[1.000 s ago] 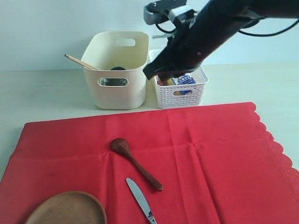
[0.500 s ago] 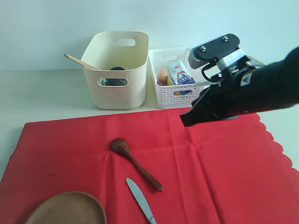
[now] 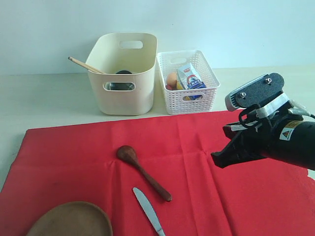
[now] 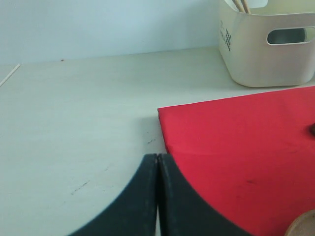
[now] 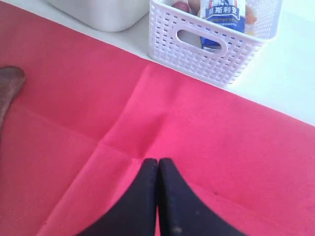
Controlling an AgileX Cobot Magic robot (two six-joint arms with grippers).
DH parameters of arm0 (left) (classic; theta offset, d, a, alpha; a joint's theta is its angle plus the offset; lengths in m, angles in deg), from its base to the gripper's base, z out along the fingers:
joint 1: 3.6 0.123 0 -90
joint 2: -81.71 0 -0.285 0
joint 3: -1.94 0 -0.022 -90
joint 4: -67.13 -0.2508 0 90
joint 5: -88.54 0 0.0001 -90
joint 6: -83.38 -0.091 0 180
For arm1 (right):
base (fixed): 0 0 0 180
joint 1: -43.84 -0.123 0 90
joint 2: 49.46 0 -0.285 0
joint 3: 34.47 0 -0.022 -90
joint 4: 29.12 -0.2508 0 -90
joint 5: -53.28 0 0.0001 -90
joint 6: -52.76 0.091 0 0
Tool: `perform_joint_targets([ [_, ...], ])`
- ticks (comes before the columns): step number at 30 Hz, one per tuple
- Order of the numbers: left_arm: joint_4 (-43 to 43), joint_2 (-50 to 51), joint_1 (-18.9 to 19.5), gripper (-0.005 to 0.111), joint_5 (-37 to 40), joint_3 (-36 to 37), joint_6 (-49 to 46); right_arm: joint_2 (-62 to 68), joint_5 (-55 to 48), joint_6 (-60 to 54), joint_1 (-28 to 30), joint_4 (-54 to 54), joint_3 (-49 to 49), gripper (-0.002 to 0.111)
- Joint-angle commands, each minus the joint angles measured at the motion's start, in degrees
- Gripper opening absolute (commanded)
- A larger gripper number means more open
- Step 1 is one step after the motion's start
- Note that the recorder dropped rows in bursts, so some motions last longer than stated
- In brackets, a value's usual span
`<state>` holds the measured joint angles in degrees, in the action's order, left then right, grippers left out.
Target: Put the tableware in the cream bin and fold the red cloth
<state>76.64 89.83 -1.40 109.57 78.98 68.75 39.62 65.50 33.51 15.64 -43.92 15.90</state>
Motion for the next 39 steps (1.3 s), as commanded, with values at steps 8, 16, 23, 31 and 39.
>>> perform_joint_targets([
  [8, -0.2, -0.3, -0.1, 0.000, -0.5, 0.2, 0.0, -0.6, 2.3, 1.0, 0.2, 0.2, 0.6, 0.000],
  [16, -0.2, -0.3, -0.1, 0.000, -0.5, 0.2, 0.0, -0.6, 2.3, 1.0, 0.2, 0.2, 0.6, 0.000],
  [23, -0.2, -0.3, -0.1, 0.000, -0.5, 0.2, 0.0, -0.6, 2.3, 1.4, 0.2, 0.2, 0.6, 0.000],
  [31, -0.2, -0.3, -0.1, 0.000, -0.5, 0.2, 0.0, -0.6, 2.6, 1.4, 0.2, 0.2, 0.6, 0.000],
  [39, -0.2, -0.3, -0.1, 0.000, -0.5, 0.2, 0.0, -0.6, 2.5, 1.4, 0.2, 0.2, 0.7, 0.000],
])
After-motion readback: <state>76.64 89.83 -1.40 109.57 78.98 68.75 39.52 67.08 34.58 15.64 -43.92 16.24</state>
